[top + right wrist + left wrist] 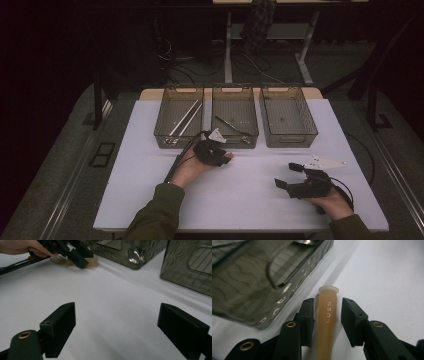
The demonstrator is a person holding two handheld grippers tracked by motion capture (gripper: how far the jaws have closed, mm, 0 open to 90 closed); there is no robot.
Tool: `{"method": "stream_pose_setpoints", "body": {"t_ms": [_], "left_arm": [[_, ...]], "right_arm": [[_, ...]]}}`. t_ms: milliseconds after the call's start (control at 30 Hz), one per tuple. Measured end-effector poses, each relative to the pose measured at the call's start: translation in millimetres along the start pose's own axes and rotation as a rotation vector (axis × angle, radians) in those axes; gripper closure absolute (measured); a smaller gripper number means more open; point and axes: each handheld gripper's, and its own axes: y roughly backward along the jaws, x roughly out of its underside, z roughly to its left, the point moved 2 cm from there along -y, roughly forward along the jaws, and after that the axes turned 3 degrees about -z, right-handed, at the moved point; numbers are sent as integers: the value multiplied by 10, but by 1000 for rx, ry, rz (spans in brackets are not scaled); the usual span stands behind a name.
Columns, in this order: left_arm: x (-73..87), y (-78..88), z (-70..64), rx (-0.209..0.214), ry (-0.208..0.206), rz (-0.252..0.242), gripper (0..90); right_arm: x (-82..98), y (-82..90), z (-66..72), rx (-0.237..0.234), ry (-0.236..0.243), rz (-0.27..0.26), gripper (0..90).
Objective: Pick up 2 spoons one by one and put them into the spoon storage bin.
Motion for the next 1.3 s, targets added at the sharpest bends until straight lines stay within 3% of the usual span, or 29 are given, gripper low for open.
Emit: {"method": "stream_pose_setpoints", "body": {"t_ms": [267,500,867,1100,1300], "left_arm": [[11,1,9,6,-21,-6,724],[18,4,30,18,-20,-14,733],[2,59,46,30,16,-35,735],[-121,183,-24,48,-5,-83,735],[-256,307,-27,63,3,-125,735]], "right_arm": [[-1,1,-10,1,-15,-2,144],[2,4,-19,0,-22,-2,144],[-6,14,-29,-1,-22,-10,144],[-5,7,-29,-3,-23,-5,144],[-8,8,-30,-3,-22,-7,144]]}}
